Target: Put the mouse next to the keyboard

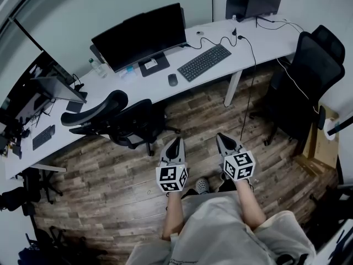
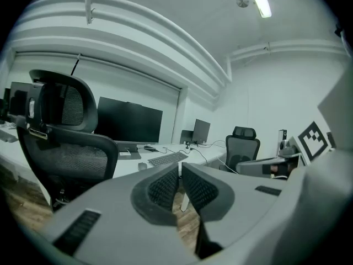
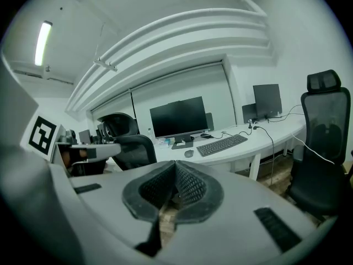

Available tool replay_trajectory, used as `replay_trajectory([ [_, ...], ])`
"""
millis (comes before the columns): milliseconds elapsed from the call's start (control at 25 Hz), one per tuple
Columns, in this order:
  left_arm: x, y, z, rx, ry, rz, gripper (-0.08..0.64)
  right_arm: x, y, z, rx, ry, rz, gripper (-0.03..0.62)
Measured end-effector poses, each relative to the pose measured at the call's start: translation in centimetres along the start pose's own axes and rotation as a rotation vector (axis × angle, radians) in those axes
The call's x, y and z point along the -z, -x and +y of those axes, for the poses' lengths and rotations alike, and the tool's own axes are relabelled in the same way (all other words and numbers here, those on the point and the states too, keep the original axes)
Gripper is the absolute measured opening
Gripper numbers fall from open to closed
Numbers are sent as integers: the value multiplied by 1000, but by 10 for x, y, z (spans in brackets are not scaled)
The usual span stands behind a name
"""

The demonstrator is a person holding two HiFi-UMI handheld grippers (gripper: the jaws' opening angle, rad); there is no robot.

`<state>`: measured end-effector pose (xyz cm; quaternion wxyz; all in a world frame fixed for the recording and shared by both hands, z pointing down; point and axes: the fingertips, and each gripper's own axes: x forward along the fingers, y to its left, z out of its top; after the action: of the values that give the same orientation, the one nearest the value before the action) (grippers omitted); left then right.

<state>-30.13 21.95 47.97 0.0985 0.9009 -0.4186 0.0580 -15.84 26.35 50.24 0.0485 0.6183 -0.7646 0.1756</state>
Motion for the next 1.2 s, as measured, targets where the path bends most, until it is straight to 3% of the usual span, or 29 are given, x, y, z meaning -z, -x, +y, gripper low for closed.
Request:
replay_trajectory([
  [40,1,-1,-2,6,-6,3,26,1,-1,1,-6,9,5,10],
  [120,4,-1,-2,6,-20,12,30,4,-3,5,-23,16,20,111],
  [240,6,-4,0,1,-33,29,150,6,-5,10,-45,24,38,168],
  [520,7,-8,3,-8,-45,22,207,18,-8,9,-69,26,92,232],
  [880,19,-15,15,-1,-4,54,209,26,-14,5,-26,32,157,235],
  [1200,26,-27,38,-64,13,70,209,20,-34,-3,-60,30,158,216],
])
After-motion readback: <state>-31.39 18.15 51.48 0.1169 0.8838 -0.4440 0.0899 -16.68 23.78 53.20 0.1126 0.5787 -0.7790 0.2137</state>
